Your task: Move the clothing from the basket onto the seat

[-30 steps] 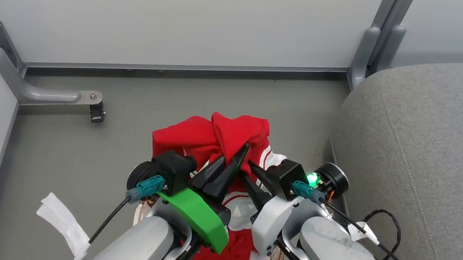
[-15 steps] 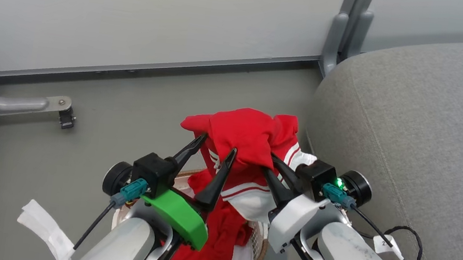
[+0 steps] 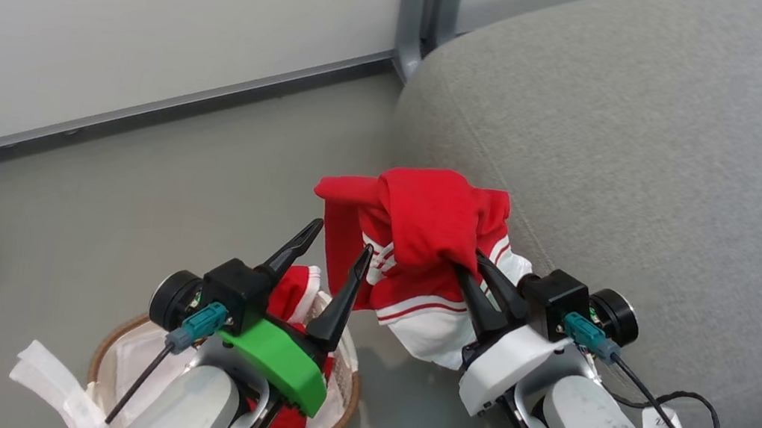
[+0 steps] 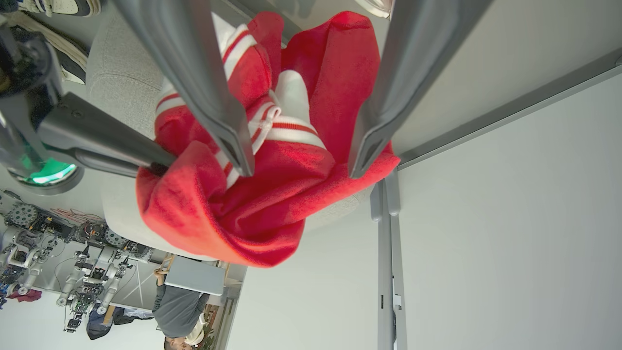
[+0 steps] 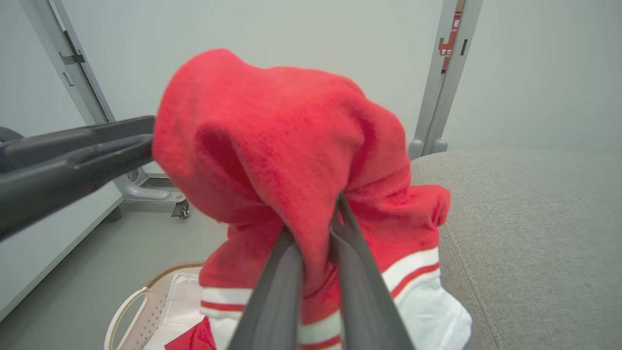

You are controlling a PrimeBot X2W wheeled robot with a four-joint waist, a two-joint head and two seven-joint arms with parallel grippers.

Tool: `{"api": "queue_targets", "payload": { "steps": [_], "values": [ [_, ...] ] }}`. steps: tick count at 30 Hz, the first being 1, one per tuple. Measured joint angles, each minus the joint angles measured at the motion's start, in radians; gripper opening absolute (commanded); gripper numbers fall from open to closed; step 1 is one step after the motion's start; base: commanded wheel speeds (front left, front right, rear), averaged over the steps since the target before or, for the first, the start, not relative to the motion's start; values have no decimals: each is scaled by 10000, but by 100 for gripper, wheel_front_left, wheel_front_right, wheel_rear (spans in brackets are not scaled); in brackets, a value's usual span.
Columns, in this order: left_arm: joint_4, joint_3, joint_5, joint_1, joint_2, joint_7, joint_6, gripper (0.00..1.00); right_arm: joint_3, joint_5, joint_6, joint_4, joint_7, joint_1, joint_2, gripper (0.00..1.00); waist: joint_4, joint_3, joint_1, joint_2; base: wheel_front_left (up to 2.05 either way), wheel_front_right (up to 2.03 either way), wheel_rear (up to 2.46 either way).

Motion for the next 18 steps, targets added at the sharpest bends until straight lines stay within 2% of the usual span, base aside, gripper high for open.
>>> {"api": "queue_targets", "payload": {
  "steps": [4, 9, 18],
  "values": [
    [-12, -29, 40, 56, -10, 0, 0, 100, -261, -176, 0, -207, 0, 234, -6, 0, -726, 105, 0, 0, 0, 0, 0],
    [4, -464, 77, -96, -73, -2, 0, 100, -1193, -623, 0, -552, -2, 612, -23, 0, -1463, 332, 0, 0, 0, 0, 0],
    [61, -807, 2, -381, 259, -2, 0, 100, -2136, -1373, 0, -930, 0, 571, -144, 0, -1843, 1109, 0, 0, 0, 0, 0]
  ]
}}
